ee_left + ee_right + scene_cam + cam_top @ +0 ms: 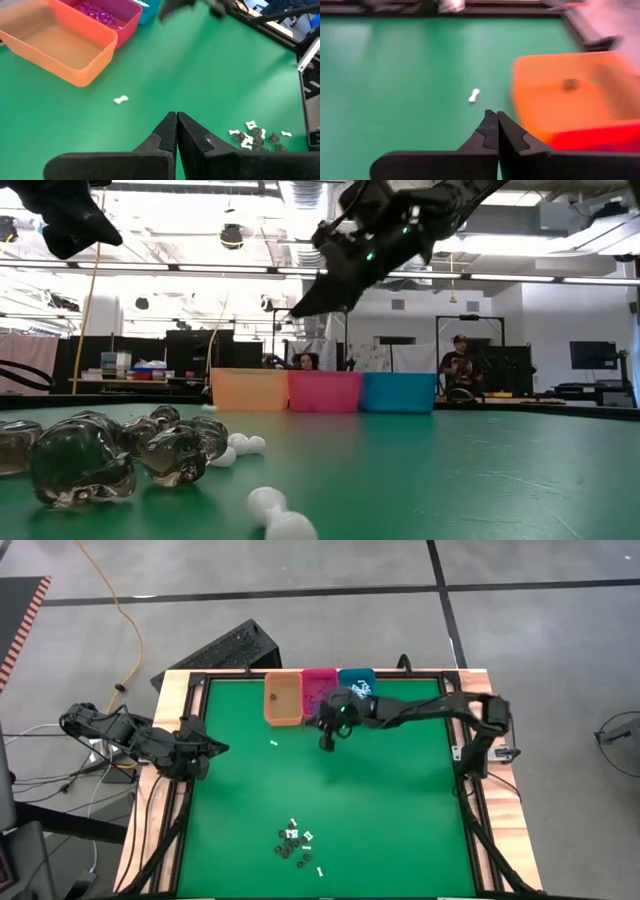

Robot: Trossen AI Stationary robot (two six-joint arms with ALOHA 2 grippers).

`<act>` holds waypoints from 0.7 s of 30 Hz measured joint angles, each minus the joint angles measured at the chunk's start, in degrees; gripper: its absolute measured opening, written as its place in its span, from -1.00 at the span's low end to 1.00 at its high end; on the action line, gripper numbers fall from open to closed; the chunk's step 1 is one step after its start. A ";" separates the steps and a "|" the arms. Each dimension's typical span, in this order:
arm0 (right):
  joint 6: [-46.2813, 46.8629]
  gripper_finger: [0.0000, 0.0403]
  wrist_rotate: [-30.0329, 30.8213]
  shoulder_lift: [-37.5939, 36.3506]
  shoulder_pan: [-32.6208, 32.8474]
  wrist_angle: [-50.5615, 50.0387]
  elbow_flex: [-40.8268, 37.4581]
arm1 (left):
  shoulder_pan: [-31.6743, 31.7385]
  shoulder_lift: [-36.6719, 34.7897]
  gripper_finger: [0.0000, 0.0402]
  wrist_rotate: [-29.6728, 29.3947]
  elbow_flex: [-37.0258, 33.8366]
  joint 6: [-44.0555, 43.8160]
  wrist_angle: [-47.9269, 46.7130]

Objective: Sort Halloween decoration
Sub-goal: Put the white bone toy into the blue bin

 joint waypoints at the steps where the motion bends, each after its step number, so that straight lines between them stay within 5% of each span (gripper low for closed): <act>1: -0.04 -0.92 0.70 -1.61 -0.73 -1.26 0.02 | 0.00 0.00 -1.00 0.42 0.00 0.00 0.00; 12: 7.33 -0.56 -0.16 0.81 1.46 2.09 0.05 | 0.02 2.00 -1.00 -4.00 -3.27 -1.32 0.71; 18: 7.71 -0.53 4.10 -1.29 3.87 4.90 0.15 | 1.69 14.81 -1.00 -5.61 -12.47 -5.17 14.26; 21: 7.64 -0.52 9.53 -1.73 4.80 2.44 0.21 | 4.29 21.51 -1.00 -12.09 -14.50 -6.90 20.33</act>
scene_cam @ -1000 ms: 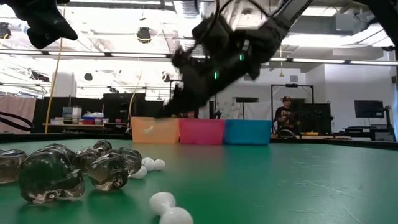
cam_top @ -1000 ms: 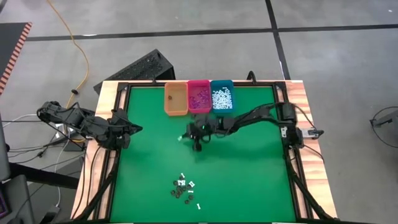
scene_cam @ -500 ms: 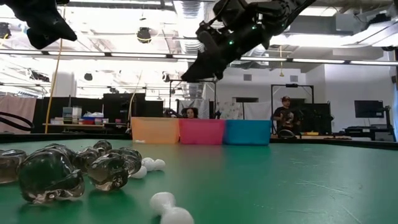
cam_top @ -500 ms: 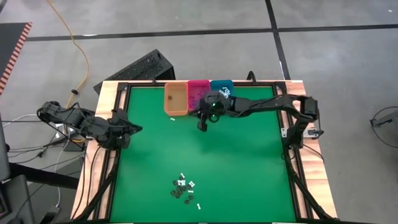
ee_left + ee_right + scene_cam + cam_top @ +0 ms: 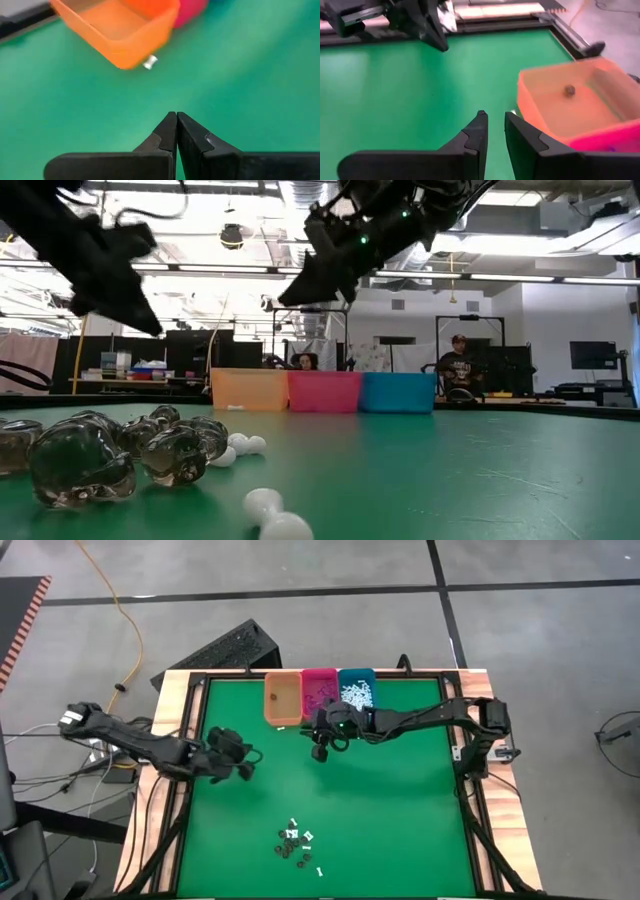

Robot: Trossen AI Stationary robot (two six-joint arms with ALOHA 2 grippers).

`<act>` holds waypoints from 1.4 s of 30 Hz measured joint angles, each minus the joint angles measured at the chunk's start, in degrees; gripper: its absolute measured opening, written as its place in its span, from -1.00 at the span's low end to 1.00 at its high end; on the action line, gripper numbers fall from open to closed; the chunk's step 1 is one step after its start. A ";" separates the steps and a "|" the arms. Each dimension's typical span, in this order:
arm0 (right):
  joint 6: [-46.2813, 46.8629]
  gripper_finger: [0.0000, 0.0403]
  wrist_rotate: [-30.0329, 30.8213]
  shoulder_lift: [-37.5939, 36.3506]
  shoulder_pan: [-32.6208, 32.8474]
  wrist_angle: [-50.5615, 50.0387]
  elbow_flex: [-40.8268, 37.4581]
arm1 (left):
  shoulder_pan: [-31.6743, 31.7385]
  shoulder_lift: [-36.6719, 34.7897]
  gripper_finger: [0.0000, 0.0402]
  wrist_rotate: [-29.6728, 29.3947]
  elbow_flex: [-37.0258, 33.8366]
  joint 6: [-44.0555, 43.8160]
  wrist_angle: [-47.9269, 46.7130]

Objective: Sort Halloween decoration
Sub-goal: Put the white bone toy into the blue bin

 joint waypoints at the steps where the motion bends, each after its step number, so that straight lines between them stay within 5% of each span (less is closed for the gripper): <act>1: -0.26 -0.52 0.69 0.08 0.00 -0.46 -0.12 | 1.21 2.21 -1.00 -1.00 -0.48 0.98 2.53; 12: 0.75 -0.52 1.87 -2.25 0.31 -2.88 -0.10 | 16.58 24.59 -1.00 0.13 -1.58 22.95 30.08; 16: -1.67 -0.52 2.02 -8.41 0.72 -8.62 -0.08 | 23.67 29.33 -1.00 11.54 -6.23 31.52 52.21; 18: -1.90 -0.52 3.01 -12.01 0.88 -12.81 -0.08 | 26.48 31.71 -1.00 12.12 -8.11 33.27 59.18; 21: -1.80 -0.52 3.35 -17.47 1.46 -17.59 -0.08 | 28.72 35.12 -1.00 8.10 -9.19 35.83 61.97; 25: -1.77 -0.52 4.20 -23.13 2.99 -19.65 -0.06 | 29.18 40.98 -1.00 11.70 -8.99 39.02 70.80; 30: -1.82 -0.52 6.21 -27.48 6.10 -19.64 -0.06 | 29.03 47.84 -1.00 4.65 -7.15 42.98 73.82; 42: -2.77 -0.52 6.27 -28.66 13.71 -19.10 -0.06 | 28.08 54.66 -1.00 11.07 -4.30 43.04 74.72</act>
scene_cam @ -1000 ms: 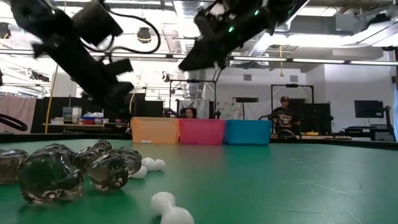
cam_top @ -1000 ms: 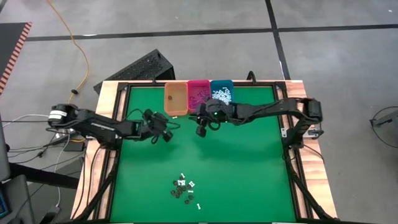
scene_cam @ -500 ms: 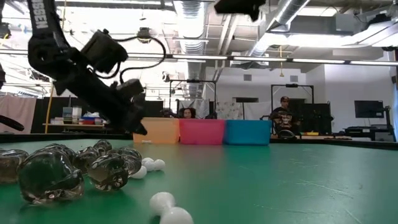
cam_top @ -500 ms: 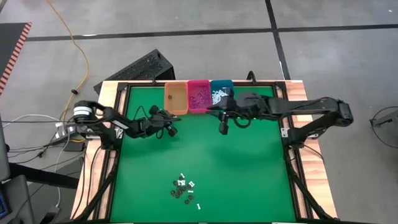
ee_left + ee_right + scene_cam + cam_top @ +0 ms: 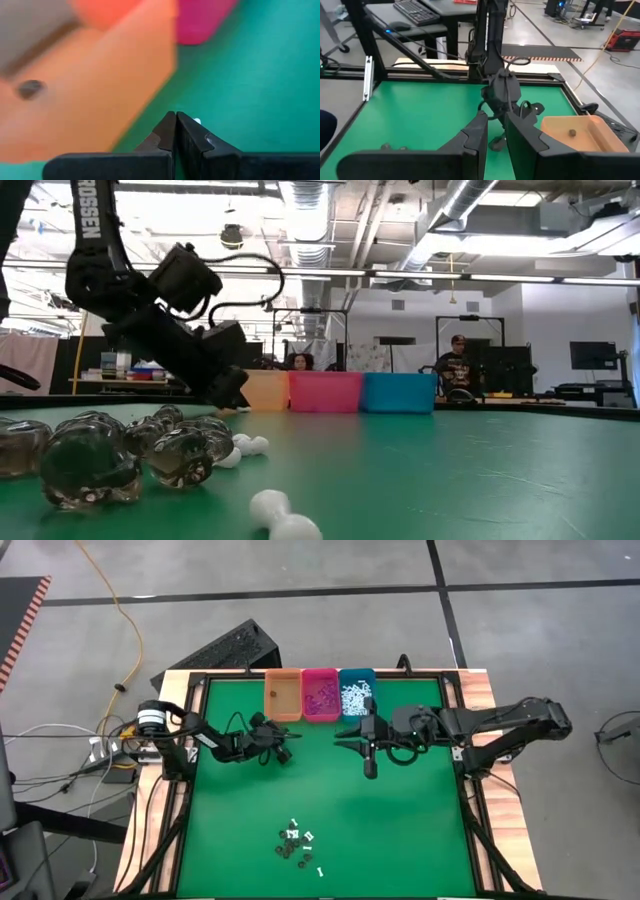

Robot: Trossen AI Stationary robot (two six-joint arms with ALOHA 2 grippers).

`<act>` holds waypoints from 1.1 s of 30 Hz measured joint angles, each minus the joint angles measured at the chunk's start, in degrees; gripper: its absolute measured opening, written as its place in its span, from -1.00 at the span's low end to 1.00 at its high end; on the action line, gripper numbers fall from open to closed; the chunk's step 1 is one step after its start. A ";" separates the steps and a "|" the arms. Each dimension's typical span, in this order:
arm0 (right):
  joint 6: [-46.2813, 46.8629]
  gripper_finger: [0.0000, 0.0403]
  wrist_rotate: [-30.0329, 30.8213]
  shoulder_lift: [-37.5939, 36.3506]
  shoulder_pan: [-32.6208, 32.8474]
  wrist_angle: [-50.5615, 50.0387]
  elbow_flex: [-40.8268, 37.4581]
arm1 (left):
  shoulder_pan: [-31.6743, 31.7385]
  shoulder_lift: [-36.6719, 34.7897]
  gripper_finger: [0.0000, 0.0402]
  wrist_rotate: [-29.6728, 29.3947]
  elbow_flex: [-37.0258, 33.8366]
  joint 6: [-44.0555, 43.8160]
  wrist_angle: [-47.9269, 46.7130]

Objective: Sort Halloween decoration
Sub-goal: Put the white bone toy into the blue bin

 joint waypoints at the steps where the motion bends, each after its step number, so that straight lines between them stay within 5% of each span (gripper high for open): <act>1: 0.00 -0.52 0.00 0.07 0.33 -0.09 0.00 | -0.77 -0.45 -1.00 1.12 0.02 -1.01 0.12; 14: 2.61 -0.52 0.02 1.38 4.21 -4.34 0.04 | -16.48 -1.78 -1.00 17.15 1.16 -14.43 4.77; 24: 10.27 -0.43 -0.23 19.67 8.46 -5.25 0.04 | -24.29 -12.02 -1.00 -1.29 1.29 -20.50 -10.91; 33: 17.48 0.11 -1.49 42.72 13.26 13.72 5.09 | -32.03 -28.89 -1.00 -10.16 1.25 -26.72 -36.03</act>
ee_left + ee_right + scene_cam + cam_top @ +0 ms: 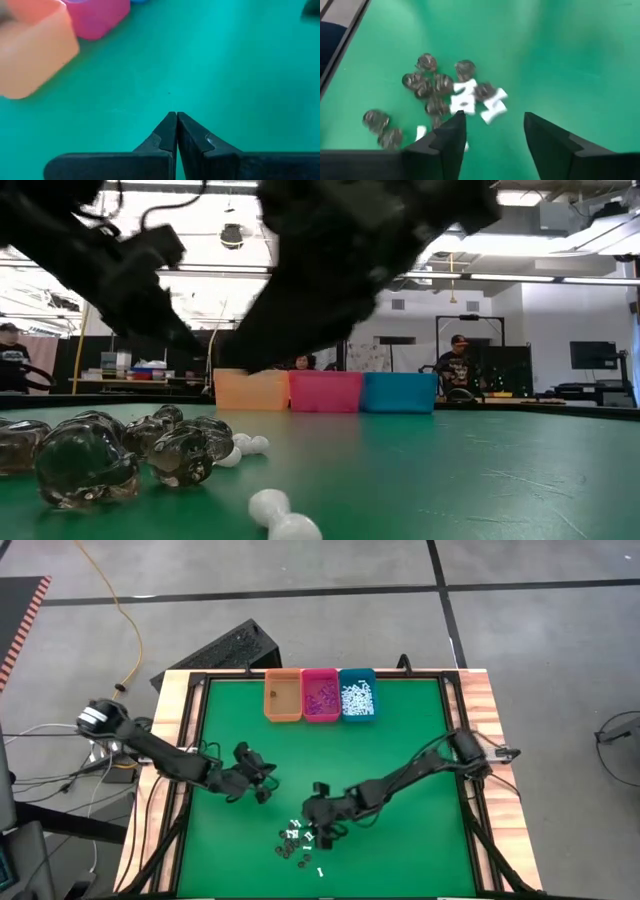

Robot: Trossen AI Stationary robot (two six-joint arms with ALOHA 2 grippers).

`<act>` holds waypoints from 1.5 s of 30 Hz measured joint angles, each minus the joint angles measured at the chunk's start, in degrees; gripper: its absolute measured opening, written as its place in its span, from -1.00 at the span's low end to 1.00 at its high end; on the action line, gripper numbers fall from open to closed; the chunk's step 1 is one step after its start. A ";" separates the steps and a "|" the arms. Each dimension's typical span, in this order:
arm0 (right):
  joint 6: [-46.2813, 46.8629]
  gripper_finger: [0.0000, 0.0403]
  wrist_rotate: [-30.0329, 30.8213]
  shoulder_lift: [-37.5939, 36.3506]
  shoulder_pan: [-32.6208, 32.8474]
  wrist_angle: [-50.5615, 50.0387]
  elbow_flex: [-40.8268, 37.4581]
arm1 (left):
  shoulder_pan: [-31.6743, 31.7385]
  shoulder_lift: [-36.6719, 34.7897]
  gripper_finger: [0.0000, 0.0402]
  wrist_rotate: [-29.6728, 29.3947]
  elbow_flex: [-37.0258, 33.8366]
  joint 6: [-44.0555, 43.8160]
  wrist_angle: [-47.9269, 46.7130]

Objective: Sort Halloween decoration
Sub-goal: Put the white bone toy into the blue bin

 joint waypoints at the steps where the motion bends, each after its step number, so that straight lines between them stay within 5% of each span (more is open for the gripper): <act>1: 0.03 0.15 0.02 1.85 0.31 -0.04 1.76 | -0.95 -1.89 -1.00 -1.03 0.00 -0.62 -1.87; 11: -0.04 0.13 2.55 14.37 1.34 -10.47 18.01 | -6.55 -11.47 -1.00 -8.71 -0.04 -2.37 -7.71; 32: -2.93 0.11 0.05 16.34 -2.93 -8.32 19.42 | -7.20 -8.61 -1.00 -9.93 -0.09 -6.82 -13.44; 45: -3.45 -0.41 -0.37 16.41 -4.74 -7.40 19.37 | -7.20 -8.63 -1.00 -9.69 -0.09 -7.31 -13.47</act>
